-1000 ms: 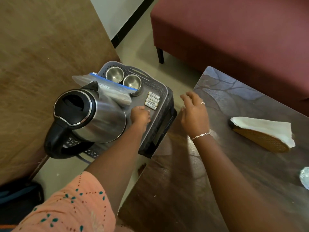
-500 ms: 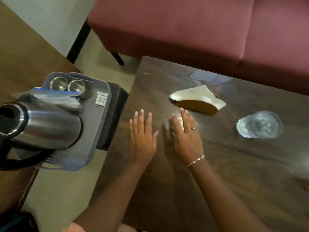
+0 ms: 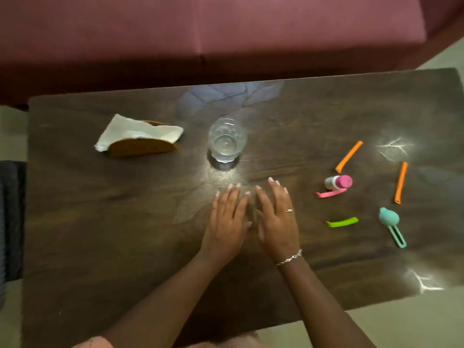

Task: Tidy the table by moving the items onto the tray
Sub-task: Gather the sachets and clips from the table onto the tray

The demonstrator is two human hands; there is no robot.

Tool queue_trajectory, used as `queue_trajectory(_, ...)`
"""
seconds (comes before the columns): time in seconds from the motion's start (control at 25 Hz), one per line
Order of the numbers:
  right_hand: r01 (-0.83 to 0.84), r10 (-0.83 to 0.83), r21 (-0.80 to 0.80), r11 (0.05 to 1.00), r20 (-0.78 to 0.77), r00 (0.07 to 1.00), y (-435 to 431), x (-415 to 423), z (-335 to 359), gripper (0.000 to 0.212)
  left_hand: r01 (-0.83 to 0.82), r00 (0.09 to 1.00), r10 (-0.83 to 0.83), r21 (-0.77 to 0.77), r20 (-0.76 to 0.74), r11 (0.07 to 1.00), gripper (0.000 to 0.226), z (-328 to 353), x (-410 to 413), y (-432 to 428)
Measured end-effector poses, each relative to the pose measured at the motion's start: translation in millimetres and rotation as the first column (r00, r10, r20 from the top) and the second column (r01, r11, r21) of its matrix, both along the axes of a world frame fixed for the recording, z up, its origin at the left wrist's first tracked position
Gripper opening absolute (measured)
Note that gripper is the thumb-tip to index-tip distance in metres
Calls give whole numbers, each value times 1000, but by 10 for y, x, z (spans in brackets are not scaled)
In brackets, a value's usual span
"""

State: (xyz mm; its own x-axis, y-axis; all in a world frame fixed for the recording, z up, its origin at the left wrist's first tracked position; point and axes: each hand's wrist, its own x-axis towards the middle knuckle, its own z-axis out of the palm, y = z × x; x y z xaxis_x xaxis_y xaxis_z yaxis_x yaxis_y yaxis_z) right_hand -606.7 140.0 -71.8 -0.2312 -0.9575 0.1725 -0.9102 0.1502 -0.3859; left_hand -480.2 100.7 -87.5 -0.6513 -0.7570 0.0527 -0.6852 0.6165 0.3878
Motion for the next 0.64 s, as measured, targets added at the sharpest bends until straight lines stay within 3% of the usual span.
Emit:
queue_trajectory(0.12,220,-221,-96,971,5,975,327,-703,43,40,143,988,-144,-17,-49,990,56,28,-629,-1)
queue_trajectory(0.24,535,-530,-113,838,68,845,688,-1422,4,38,224,972,-225,-18,-74,974,67,71,-1236,-70)
queue_trajectory(0.32,659,-654,-52,750,85,751,906,-1800,-73,39,261,960,-261,-8,-99,965,69,85,-1588,-129)
queue_trajectory(0.48,729,-756,217,650,87,648,1215,-2318,-270,50,356,926,-339,79,-168,931,64,20,-2226,-184)
queue_trajectory(0.64,654,-719,368,661,60,692,1268,-2546,-373,56,405,914,-394,247,-94,880,35,-25,-2470,-212)
